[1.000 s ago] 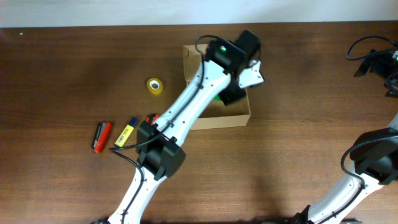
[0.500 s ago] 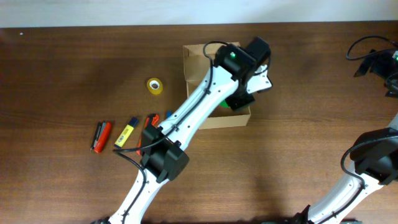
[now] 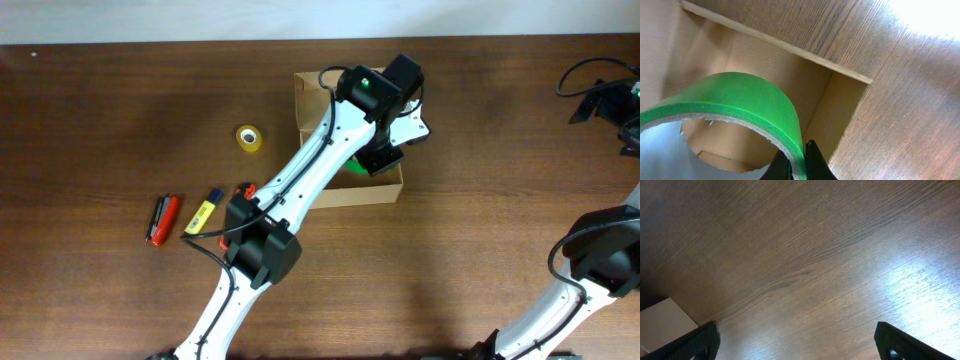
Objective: Pack container
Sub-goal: 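Lower the green tape roll into the box and open the left gripper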
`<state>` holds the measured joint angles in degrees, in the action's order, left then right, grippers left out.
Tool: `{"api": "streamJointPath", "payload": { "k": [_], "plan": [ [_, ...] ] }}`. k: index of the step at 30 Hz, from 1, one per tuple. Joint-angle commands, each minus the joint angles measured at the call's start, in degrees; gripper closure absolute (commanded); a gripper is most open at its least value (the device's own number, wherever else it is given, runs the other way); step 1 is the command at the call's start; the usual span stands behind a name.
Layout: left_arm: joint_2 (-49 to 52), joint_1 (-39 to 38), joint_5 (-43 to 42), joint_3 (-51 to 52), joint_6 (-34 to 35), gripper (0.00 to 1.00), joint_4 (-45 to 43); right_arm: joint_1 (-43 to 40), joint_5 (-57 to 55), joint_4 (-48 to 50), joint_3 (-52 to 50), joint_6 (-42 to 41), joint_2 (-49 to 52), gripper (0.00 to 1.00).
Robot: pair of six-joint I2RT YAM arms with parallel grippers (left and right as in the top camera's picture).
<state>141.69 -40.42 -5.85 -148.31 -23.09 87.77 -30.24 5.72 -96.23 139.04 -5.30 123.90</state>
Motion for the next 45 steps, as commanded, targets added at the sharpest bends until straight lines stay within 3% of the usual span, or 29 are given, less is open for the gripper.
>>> {"api": "streamJointPath", "payload": {
  "k": [1,38,40,42,45],
  "plan": [
    [2.75,0.00,-1.27,-0.39,0.79,0.98,-0.37,0.20,0.74,-0.02,-0.02,0.42,-1.73,0.01],
    [9.38,1.97,-7.08,-0.22,0.74,0.98,-5.25,0.22,0.74,-0.02,-0.02,0.42,-1.73,0.01],
    [9.38,1.97,-7.06,-0.22,0.76,0.91,-5.22,0.22,0.76,-0.02,-0.02,0.42,-1.73,0.01],
    [9.38,1.97,-7.06,-0.22,0.79,0.72,-5.20,0.20,0.76,-0.02,-0.02,0.42,-1.73,0.01],
    [9.38,1.97,-7.04,-0.22,0.79,0.66,-5.14,0.22,0.76,-0.02,-0.02,0.42,-1.73,0.01]
  ]
}}
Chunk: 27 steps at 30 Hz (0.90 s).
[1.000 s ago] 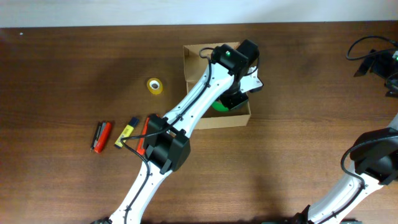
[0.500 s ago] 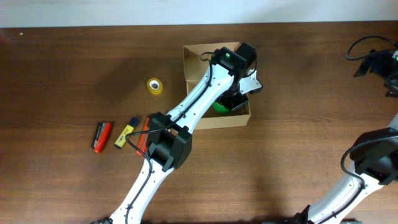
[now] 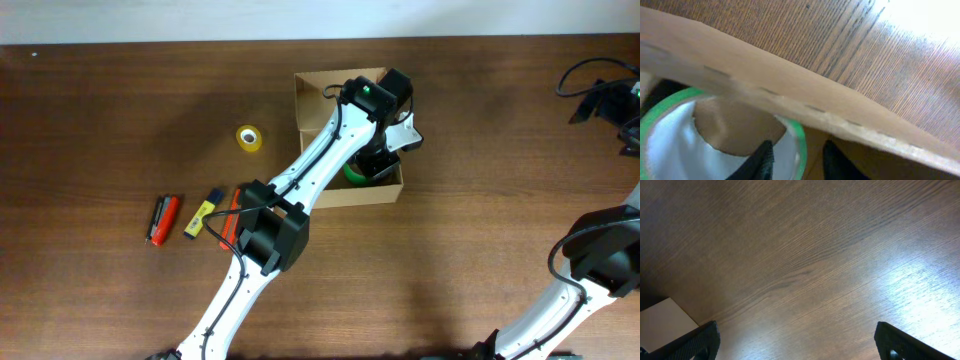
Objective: Pack container
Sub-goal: 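Lower the green tape roll into the box and open the left gripper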
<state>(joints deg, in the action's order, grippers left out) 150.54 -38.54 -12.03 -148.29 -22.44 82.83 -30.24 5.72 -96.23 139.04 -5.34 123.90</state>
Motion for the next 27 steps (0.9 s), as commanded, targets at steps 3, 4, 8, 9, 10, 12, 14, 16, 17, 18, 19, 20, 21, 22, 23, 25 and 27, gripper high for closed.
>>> {"api": "streamJointPath", "payload": {
  "k": [3,4,8,9,10,12,14,16,17,18,19,20,21,22,23,25,27],
  "plan": [
    [0.52,0.09,-0.81,-0.26,0.13,0.68,0.37,0.20,0.76,-0.02,-0.02,0.46,-1.73,0.01],
    [0.52,0.09,-0.79,-0.26,0.15,0.74,0.74,0.20,0.74,-0.02,-0.02,0.46,-1.73,0.01],
    [0.52,0.09,-0.66,-0.28,0.15,0.84,1.84,0.20,0.74,-0.02,-0.02,0.46,-1.73,0.01],
    [0.52,0.09,-0.61,-0.31,0.15,0.86,2.08,0.20,0.76,-0.02,-0.02,0.46,-1.73,0.01],
    [0.50,0.11,-0.61,-0.44,0.15,0.86,2.34,0.20,0.74,-0.02,-0.02,0.46,-1.73,0.01],
    [0.50,0.11,-0.17,-0.83,0.15,0.94,2.82,0.20,0.74,0.00,-0.02,0.46,-1.73,0.01],
    [0.50,0.11,0.48,-1.49,0.15,0.98,3.13,0.20,0.76,-0.02,-0.02,0.46,-1.73,0.01],
    [0.50,0.11,0.44,-2.40,0.15,0.98,3.26,0.20,0.76,-0.02,-0.02,0.46,-1.73,0.01],
    [0.50,0.11,0.46,-2.99,0.15,0.98,3.32,0.20,0.74,-0.02,-0.02,0.46,-1.73,0.01],
    [0.50,0.11,0.46,-3.43,0.15,0.98,3.32,0.20,0.76,-0.02,-0.02,0.46,-1.73,0.01],
    [0.50,0.11,0.46,-3.82,0.15,0.98,3.34,0.20,0.74,-0.02,-0.02,0.46,-1.73,0.01],
    [0.42,0.09,0.46,-4.13,0.15,0.98,3.34,0.22,0.76,-0.02,-0.02,0.46,-1.73,0.00],
    [0.33,0.11,0.46,-4.37,0.15,0.98,3.37,0.22,0.76,-0.02,-0.02,0.46,-1.73,0.01],
    [0.20,0.11,0.46,-4.44,0.15,0.98,3.37,0.22,0.74,-0.02,-0.02,0.46,-1.73,0.01],
    [0.02,0.11,0.48,-4.44,0.15,0.95,3.37,0.20,0.76,-0.02,-0.02,0.46,-1.73,0.01],
    [-0.22,0.11,0.48,-4.44,0.15,0.89,3.37,0.22,0.76,-0.02,-0.02,0.46,-1.73,0.01],
    [-0.35,0.11,0.50,-4.44,0.15,0.87,3.34,0.22,0.74,-0.02,-0.02,0.46,-1.73,0.01]
  ]
}}
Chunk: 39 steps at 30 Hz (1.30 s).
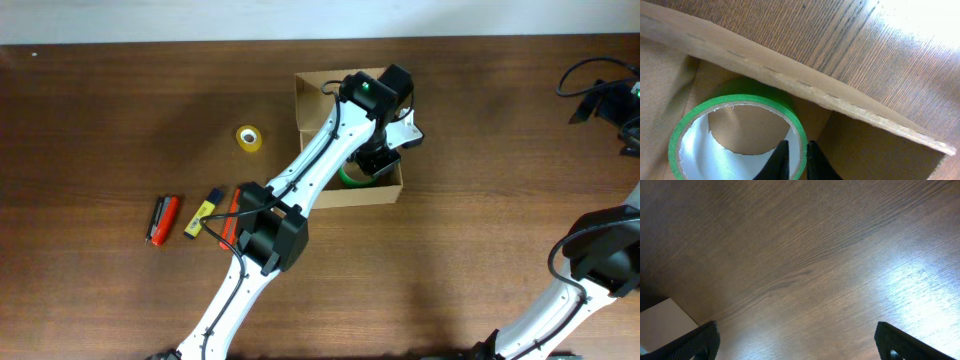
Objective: Pack container
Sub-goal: 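Lower the green tape roll into the box and open the left gripper, then withdraw the left gripper toward the yellow tape roll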
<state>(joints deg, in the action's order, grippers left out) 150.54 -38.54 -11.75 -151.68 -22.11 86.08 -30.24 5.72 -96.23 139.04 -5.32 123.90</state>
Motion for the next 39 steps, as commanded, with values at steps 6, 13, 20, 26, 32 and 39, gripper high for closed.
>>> {"api": "streamJointPath", "payload": {
  "k": [6,13,20,26,32,39],
  "plan": [
    [-0.70,0.11,1.16,-1.05,0.22,0.87,0.50,0.20,0.76,-0.02,-0.02,0.44,-1.73,0.01],
    [-4.37,0.11,4.26,-1.07,0.37,0.85,0.57,0.20,0.76,-0.02,-0.02,0.44,-1.73,0.01],
    [-12.22,2.16,10.10,-1.05,2.19,0.76,1.46,0.20,0.74,-0.02,-0.02,0.44,-1.73,0.01],
    [-19.65,6.58,12.76,-1.05,4.00,0.67,3.04,0.22,0.76,0.00,-0.02,0.44,-1.73,0.01],
    [-28.09,14.69,14.56,1.20,8.02,0.48,1.77,0.20,0.76,-0.02,-0.02,0.44,-1.73,0.01],
    [-42.88,27.76,14.51,27.15,7.96,0.29,-5.31,0.22,0.76,0.00,-0.02,0.44,-1.73,0.01]
  ]
}}
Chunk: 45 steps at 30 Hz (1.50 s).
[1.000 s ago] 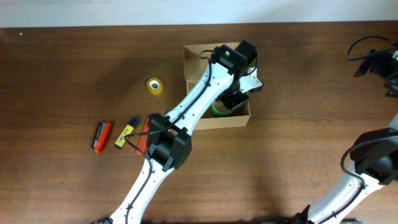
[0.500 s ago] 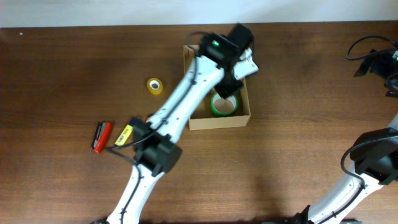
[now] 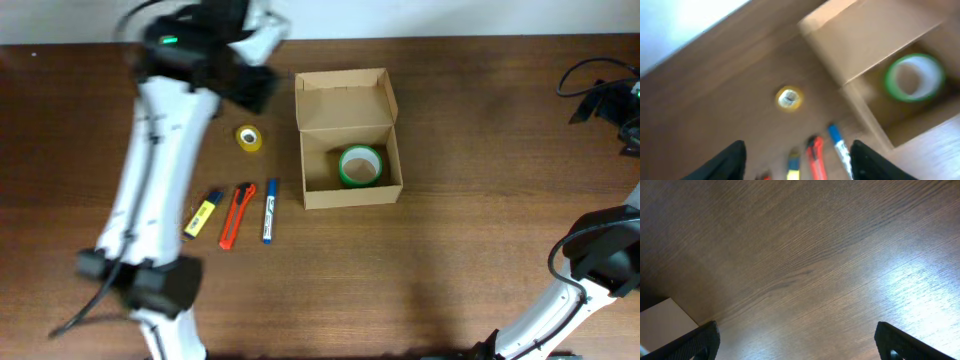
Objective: Pack container
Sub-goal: 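Withdraw the left gripper toward the yellow tape roll, then lower the left gripper onto the yellow tape roll and grasp it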
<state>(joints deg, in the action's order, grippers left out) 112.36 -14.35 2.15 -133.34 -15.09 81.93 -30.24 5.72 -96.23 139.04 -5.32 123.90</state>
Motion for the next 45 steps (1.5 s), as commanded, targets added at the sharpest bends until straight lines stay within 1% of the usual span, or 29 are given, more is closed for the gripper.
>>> {"api": "streamJointPath", "payload": {
  "k": [1,3,5,7,10,15,19,22,32,38,45],
  "plan": [
    [-6.40,5.40,0.00,12.66,0.94,0.27,-2.64,0.22,0.76,-0.02,-0.02,0.44,-1.73,0.01],
    [-8.63,9.22,-3.13,18.99,0.85,0.23,-5.75,0.22,0.76,-0.02,-0.02,0.44,-1.73,0.01],
    [-8.44,11.56,-4.79,21.70,-0.46,0.22,-7.02,0.20,0.76,-0.02,-0.02,0.44,-1.73,0.01],
    [-6.84,12.28,-4.74,23.23,-1.75,0.22,-8.48,0.20,0.74,-0.02,-0.02,0.44,-1.73,0.01],
    [-2.95,11.69,-4.66,23.45,-3.93,0.22,-10.47,0.20,0.76,0.00,-0.02,0.44,-1.73,0.01],
    [4.79,10.29,-4.33,23.43,-3.78,0.24,-15.17,0.20,0.76,0.00,-0.02,0.44,-1.73,0.01],
    [9.94,10.05,-4.31,23.41,-3.61,0.35,-16.63,0.22,0.74,-0.02,-0.02,0.44,-1.73,0.01],
    [12.57,9.99,-4.31,23.41,-3.13,0.37,-17.57,0.22,0.76,0.00,-0.02,0.44,-1.73,0.01],
    [14.19,9.94,-4.57,23.41,-2.47,0.37,-23.10,0.20,0.76,-0.02,-0.02,0.44,-1.73,0.01],
    [14.45,9.84,-5.29,23.41,-0.52,0.37,-27.06,0.22,0.76,-0.02,-0.02,0.44,-1.73,0.01],
    [17.25,9.70,-6.49,23.41,0.98,0.38,-27.04,0.20,0.76,-0.02,-0.02,0.44,-1.73,0.01]
  ]
}}
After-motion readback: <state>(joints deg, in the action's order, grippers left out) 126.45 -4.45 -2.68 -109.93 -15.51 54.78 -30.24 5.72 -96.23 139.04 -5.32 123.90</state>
